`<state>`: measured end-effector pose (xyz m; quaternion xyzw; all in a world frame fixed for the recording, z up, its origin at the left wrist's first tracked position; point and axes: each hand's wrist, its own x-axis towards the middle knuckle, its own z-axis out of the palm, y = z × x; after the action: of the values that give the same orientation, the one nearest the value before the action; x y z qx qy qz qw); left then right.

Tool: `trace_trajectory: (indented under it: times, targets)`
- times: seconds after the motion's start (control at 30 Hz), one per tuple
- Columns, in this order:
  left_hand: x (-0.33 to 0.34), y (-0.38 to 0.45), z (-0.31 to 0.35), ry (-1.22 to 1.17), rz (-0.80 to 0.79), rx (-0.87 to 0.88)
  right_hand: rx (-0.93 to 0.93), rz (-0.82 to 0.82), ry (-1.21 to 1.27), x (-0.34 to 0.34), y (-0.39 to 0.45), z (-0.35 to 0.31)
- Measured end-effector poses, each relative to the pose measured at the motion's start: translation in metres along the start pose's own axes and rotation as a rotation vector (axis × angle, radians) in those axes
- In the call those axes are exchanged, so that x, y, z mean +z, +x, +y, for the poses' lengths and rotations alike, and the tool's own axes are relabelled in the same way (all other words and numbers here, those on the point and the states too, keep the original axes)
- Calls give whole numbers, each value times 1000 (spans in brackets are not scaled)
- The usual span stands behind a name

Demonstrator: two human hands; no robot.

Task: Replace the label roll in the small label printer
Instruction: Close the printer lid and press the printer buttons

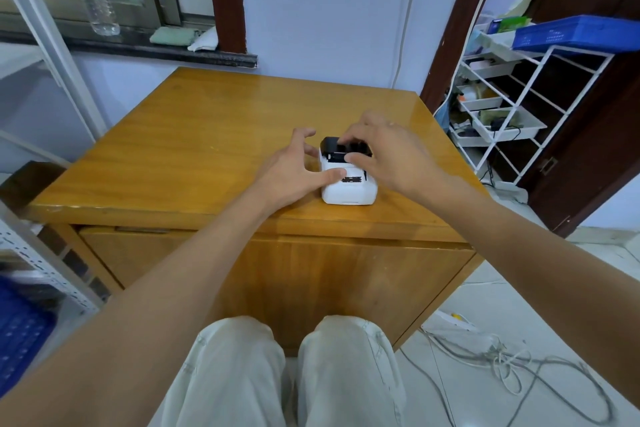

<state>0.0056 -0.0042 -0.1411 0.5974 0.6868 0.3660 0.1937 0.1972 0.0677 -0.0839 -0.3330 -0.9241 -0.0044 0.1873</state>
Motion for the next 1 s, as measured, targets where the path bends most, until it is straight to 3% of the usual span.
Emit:
trace_trajectory:
  times: [0.3, 0.63, 0.8, 1.0]
  targets:
    - [-2, -2, 3, 17, 2, -4, 14, -153, 29, -14, 18, -1]
    - [-4, -1, 0, -40, -21, -35, 137, -731, -30, -35, 72, 7]
    - [-3, -1, -3, -102, -37, -23, 249, -886, 156, -33, 91, 16]
    - [-3, 2, -5, -182, -103, -21, 268, -957, 98, -28, 109, 14]
